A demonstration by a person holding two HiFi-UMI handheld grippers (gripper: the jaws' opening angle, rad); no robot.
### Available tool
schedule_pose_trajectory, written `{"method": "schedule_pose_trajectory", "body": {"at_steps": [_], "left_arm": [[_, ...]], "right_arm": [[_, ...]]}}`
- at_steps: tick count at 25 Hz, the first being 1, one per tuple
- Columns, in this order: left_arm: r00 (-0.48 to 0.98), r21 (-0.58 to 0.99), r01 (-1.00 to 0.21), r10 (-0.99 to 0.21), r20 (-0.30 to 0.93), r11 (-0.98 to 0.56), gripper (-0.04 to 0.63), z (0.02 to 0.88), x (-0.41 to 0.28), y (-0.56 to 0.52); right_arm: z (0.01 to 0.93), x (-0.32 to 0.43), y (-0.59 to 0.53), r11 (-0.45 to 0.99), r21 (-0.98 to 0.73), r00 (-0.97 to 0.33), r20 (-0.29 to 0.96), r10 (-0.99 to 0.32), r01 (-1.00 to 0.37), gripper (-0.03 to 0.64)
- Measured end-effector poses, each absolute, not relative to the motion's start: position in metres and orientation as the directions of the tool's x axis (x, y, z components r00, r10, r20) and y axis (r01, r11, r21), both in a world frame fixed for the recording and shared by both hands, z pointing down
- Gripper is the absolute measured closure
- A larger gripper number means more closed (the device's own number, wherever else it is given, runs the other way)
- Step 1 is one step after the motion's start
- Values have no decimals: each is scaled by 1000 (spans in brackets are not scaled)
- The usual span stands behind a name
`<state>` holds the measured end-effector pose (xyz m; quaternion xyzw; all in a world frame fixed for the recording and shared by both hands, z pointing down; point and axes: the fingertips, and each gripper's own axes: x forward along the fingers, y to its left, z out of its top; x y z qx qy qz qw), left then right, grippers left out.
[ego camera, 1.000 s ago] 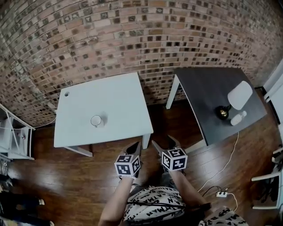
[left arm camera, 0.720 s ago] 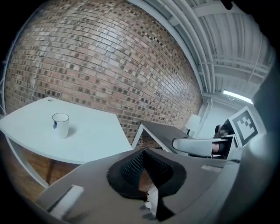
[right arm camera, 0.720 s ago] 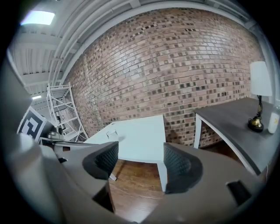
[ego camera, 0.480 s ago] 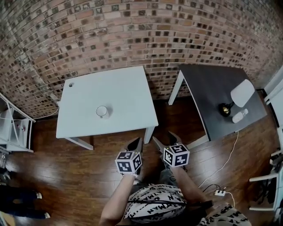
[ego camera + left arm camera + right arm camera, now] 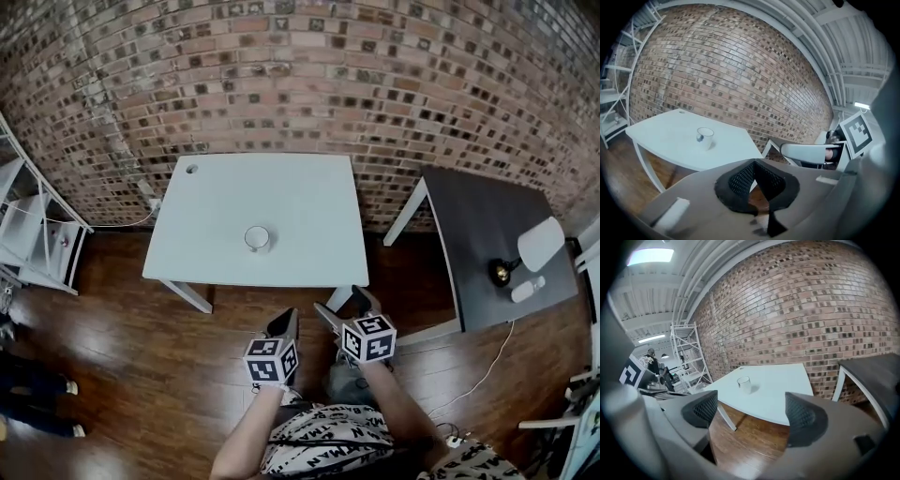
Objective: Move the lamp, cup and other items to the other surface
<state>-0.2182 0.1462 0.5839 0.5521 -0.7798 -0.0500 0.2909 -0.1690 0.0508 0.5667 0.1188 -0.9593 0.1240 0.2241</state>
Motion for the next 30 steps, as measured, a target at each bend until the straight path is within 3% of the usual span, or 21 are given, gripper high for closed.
{"method": "schedule_pose_trajectory", "body": {"at_steps": [16,30], "left_arm": [[-465,333,-704,-762,451,627,595,612,-370,171],[-537,306,-628,-682,496,716,595,643,-424,172]], "right_arm": [[639,-389,58,995,-88,-839,539,77,35,132],[704,-477,65,989,-74,-788,598,148,130,133]]}}
